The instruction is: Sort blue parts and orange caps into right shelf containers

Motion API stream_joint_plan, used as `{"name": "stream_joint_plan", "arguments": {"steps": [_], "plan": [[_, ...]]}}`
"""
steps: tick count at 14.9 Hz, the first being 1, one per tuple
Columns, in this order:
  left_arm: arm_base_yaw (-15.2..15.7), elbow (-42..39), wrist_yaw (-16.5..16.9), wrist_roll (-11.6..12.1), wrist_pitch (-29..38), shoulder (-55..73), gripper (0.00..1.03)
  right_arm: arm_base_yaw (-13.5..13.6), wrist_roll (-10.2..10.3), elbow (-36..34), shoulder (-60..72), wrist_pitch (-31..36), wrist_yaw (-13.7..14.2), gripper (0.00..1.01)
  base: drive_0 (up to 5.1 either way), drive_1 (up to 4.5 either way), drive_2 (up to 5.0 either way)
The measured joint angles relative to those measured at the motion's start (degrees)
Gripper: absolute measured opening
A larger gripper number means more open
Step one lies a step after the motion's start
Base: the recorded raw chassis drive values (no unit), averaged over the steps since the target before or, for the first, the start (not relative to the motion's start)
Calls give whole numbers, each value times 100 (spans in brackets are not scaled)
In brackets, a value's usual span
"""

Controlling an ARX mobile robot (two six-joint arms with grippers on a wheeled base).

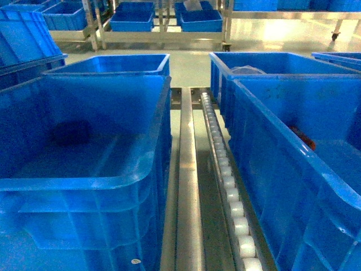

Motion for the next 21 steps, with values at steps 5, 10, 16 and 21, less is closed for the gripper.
{"name": "stream_joint_plan", "arguments": {"steps": [5, 10, 16, 21], "plan": [[0, 2, -4, 0, -1296, -1130, 2, 0, 2, 2, -1163, -1241, -9, 2, 0, 0, 0], [0, 2, 4, 11, -1244, -1180, 2, 0, 2, 0, -1185, -1250, -13, 2, 0, 0, 0], [0, 2, 4, 13, -1259, -1180, 73, 0, 2, 0, -1185, -1244, -11, 79, 0, 0, 0], [0, 2, 4, 20, -1259, -1180, 98, 0, 11, 0, -1185, -1244, -11, 98, 0, 0, 0]]}}
